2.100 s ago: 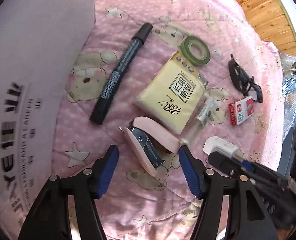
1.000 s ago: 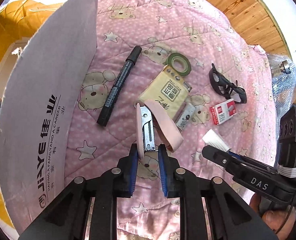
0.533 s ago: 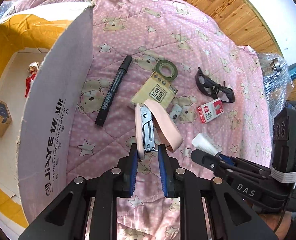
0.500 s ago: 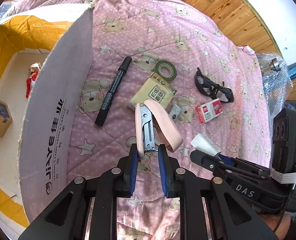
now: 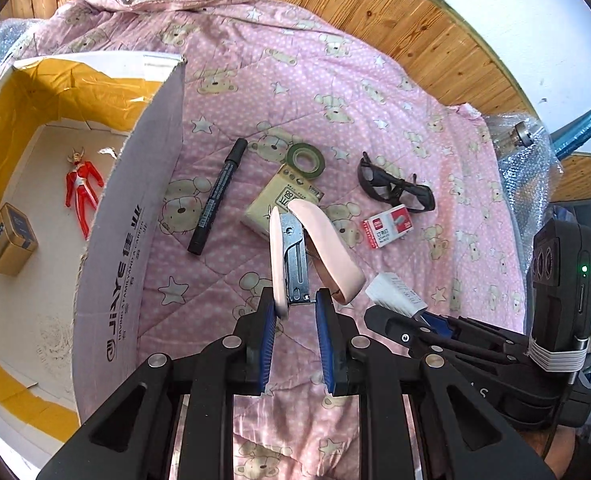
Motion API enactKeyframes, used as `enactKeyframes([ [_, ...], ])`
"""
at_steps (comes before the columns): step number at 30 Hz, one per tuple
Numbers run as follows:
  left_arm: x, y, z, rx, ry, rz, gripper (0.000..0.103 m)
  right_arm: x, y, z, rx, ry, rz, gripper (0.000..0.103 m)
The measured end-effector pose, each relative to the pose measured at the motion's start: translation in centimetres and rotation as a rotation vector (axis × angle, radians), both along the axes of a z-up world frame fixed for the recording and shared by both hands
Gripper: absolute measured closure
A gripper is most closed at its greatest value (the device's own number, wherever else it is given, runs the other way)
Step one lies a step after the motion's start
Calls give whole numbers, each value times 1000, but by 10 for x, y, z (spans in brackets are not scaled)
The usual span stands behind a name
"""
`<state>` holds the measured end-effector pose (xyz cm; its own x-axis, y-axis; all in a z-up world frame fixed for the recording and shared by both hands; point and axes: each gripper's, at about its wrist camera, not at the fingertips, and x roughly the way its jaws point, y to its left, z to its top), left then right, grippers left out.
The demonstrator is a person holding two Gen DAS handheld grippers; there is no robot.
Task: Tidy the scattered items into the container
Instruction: 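Grasp the pink stapler with the left gripper and lift it, then carry the pink stapler and white charger over the white box with both grippers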
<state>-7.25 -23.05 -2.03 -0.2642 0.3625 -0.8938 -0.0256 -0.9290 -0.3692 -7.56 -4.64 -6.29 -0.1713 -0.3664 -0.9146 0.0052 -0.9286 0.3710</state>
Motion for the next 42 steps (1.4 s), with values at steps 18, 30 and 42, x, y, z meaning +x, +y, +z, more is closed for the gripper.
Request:
enactKeyframes([
  [18,33,-27,30,37,83,58,83,25,-28,35,33,74,71,71],
  [30,49,-64,43,83,117,153,83,29,-62,62,57,122,140,71],
  [42,65,-103,46,114,133,244,82,25,-111,79,65,151,231,71],
])
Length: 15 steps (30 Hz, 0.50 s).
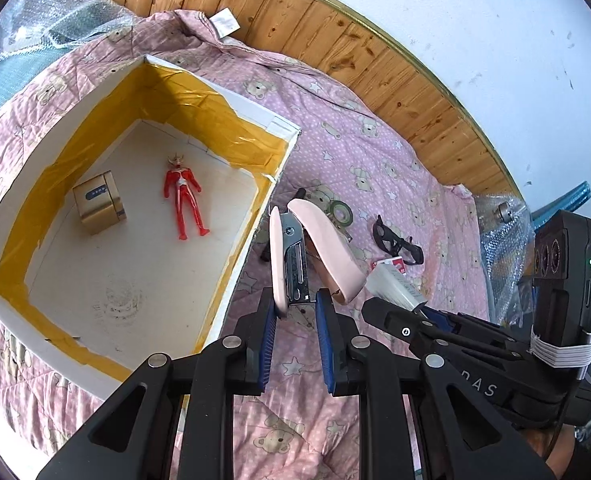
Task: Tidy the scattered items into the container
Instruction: 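Carry the pink stapler and white charger over the white box with both grippers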
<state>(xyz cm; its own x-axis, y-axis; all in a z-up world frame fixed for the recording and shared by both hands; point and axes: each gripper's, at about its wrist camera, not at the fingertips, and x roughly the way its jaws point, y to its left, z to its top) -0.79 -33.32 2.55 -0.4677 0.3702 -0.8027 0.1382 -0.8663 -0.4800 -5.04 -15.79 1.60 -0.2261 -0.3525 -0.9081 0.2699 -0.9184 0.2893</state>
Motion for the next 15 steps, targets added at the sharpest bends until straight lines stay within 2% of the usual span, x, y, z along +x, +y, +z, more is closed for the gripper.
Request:
enactKeyframes([
  [15,14,-47,1,31,11,104,83,-4,-45,11,17,18,89,71],
])
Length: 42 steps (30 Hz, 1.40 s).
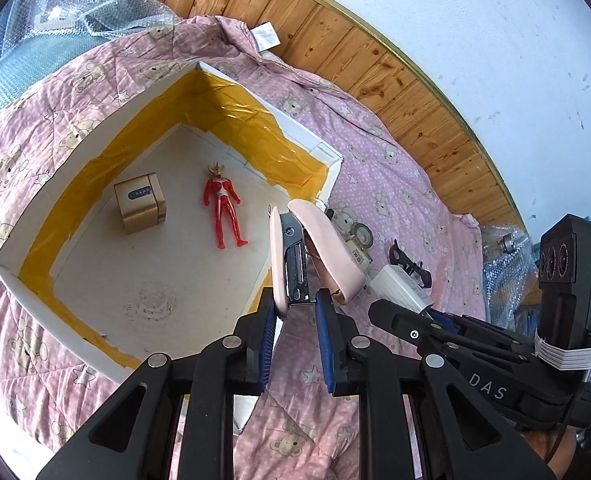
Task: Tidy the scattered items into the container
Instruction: 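Carry the pink stapler and white charger over the white box with both grippers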
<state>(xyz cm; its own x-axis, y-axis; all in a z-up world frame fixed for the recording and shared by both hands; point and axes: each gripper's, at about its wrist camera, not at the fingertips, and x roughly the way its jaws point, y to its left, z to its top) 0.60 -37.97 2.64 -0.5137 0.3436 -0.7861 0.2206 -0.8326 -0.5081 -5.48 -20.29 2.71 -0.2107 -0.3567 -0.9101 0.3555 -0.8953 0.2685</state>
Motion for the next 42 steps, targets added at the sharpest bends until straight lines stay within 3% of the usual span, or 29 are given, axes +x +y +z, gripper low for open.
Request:
enactKeyframes([
  [23,6,-41,-2,0,2,107,82,-9,-72,29,17,56,159,71],
  [42,-2,-61,-26,-9,-74,151,82,-39,-116,13,27,35,236,71],
])
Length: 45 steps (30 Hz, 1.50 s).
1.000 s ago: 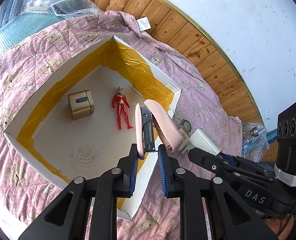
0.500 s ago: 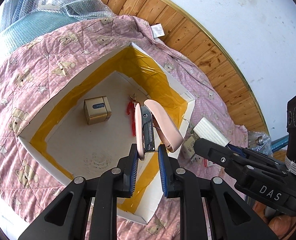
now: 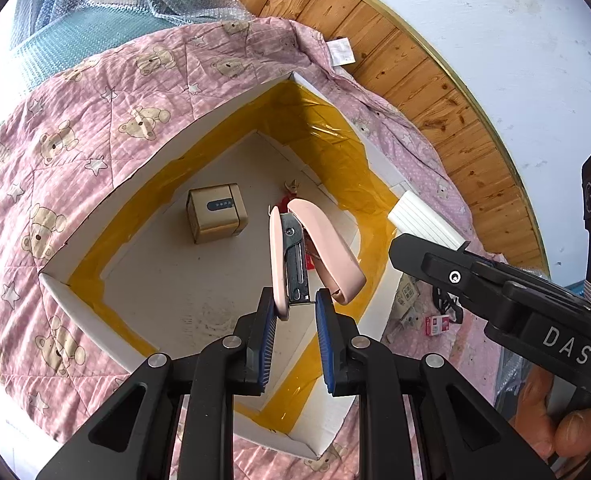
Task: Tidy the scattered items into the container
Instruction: 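Carry the pink stapler and white charger over the white box with both grippers, then open both grippers to drop the stapler and charger into the box, then withdraw both grippers from the box toward the remaining items on the quilt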
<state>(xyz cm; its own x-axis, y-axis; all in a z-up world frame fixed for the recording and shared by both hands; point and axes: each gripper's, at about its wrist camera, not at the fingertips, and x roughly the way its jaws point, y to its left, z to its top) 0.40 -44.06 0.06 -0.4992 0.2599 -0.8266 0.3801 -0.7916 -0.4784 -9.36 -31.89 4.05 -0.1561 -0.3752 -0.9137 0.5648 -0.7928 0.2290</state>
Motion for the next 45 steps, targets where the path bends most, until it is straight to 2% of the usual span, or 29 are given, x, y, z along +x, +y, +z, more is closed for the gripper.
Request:
enactKeyframes([
  [17,-2,-17,-33,-7,-114,59,82,-30,-36,-23,11,-32,67,71],
  [22,-12,-14,-39,-14,-131,43,82,-39,-48,-21,6,-1,90,71],
  [24,-19,-13,-40,-28,-140,38,71,-41,-52,-18,19,55,98,67],
  [25,-19,-15,-39,-28,-135,52,56,-43,-51,-18,8,47,92,58],
  [26,-19,-17,-39,-23,-126,69,48,-45,-50,-18,-4,37,86,57],
  [36,-10,-30,-37,10,-129,110,47,-44,-12,-38,-12,-52,3,57],
  [45,-11,-4,-25,11,-106,39,47,-29,24,-31,-38,-75,-58,57],
])
